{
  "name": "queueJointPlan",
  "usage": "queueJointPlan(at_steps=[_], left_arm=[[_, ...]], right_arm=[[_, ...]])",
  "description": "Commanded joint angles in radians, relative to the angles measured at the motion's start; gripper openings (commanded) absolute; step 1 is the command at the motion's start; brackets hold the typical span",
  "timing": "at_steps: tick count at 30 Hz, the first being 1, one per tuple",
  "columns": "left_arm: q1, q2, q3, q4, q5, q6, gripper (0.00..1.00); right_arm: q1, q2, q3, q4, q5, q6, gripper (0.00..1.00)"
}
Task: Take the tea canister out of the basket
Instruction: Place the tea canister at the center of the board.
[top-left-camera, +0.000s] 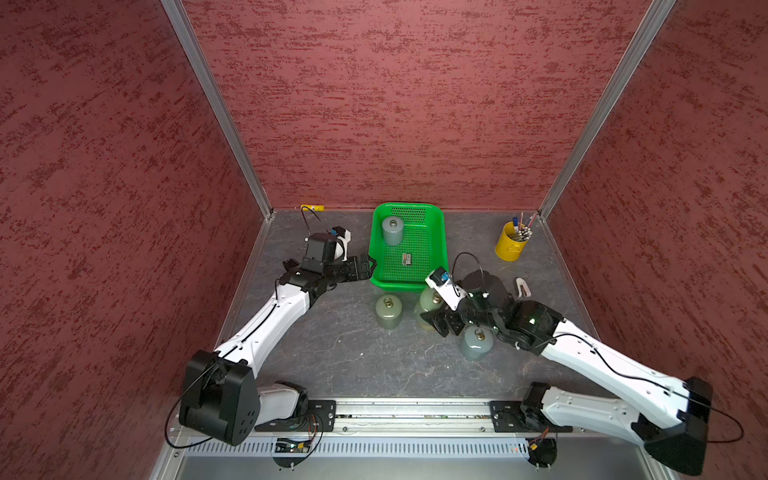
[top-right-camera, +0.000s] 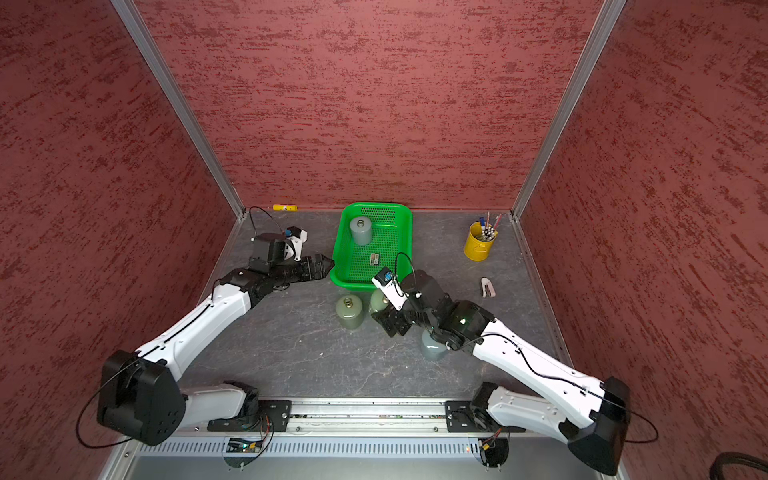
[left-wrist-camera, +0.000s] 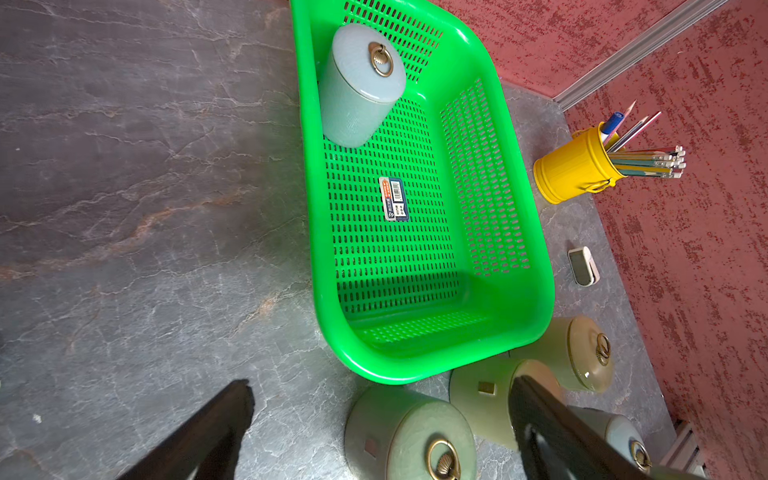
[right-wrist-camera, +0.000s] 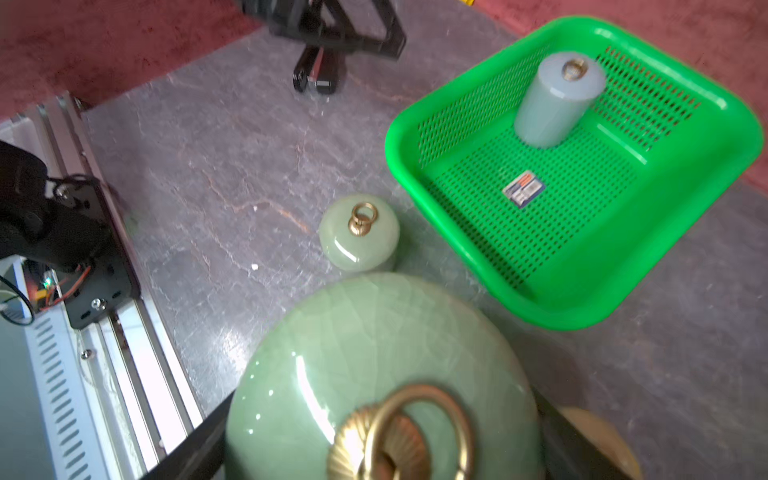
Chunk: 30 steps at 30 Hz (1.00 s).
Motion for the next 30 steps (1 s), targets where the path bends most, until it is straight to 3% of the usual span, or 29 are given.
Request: queueJointPlan(at_steps=[1,17,30], left_arm=[[0.005,0.003,0.011,0.018,0.014,-0.007,1.00],[0.005,0.009,-0.001,0.030,0.010,-0.010,1.00],[0.005,0.010,-0.004,0.032,0.008,-0.012,1.00]], right_arm=[[0.046,-0.011,-0.025,0.047,0.098,0.072,0.00],[0.140,0.000,-0.220,0.131,0.192,0.223,0.00],[0.143,0.062,-0.289,0.266,0.233,0.243,0.00]])
